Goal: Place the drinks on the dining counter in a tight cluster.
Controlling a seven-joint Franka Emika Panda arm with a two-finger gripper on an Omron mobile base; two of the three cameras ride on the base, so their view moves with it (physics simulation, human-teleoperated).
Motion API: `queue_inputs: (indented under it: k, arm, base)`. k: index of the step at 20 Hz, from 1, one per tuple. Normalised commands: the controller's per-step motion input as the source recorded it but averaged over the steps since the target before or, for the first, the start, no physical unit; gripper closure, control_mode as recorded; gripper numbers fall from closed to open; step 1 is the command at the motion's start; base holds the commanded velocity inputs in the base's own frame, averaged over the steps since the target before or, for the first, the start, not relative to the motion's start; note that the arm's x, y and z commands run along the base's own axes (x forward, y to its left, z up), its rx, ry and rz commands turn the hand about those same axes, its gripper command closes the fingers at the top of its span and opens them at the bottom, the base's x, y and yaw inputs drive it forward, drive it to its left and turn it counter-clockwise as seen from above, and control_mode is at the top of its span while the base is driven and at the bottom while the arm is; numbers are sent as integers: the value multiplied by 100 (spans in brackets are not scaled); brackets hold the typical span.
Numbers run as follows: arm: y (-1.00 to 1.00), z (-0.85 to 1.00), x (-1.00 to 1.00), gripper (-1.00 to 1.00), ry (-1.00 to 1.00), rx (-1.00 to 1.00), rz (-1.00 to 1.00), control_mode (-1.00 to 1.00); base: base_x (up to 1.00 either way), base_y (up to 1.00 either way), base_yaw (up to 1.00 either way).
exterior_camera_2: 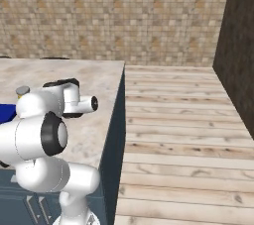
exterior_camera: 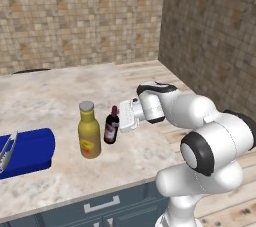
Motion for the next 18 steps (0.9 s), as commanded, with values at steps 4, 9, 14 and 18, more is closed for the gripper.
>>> queue_inputs:
  k: [4, 9, 14, 18]
  arm:
    - [0, 0, 0, -100, 0, 0, 0, -100]
    - [0, 0, 0, -100, 4, 0, 0, -100]
    - [0, 0, 0, -100, 4, 0, 0, -100]
    - [-4, 1, 0, -100, 0, 0, 0, -100]
  base:
    - [0, 0, 0]
    - [0, 0, 0]
    - [0, 0, 0]
    - [0, 0, 0]
